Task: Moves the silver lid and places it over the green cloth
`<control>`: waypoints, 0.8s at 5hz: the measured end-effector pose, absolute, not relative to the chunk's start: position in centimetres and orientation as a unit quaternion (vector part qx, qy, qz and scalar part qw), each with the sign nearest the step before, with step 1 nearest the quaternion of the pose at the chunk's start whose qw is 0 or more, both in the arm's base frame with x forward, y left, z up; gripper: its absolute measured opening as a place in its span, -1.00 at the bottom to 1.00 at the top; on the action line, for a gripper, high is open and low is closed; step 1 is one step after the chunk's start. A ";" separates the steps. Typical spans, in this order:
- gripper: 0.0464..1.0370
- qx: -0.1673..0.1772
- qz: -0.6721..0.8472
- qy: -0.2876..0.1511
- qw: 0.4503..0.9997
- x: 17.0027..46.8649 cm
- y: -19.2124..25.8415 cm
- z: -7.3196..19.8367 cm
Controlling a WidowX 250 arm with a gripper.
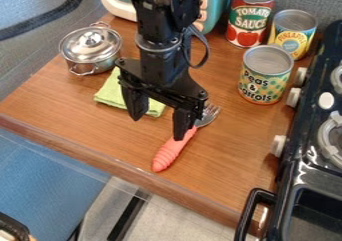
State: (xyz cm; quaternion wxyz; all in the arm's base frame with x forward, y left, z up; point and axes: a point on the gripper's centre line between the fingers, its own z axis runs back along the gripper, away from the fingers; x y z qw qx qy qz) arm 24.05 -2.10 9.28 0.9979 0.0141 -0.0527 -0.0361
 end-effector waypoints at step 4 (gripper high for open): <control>0.93 0.034 0.006 -0.052 0.998 29.8 8.9 9.6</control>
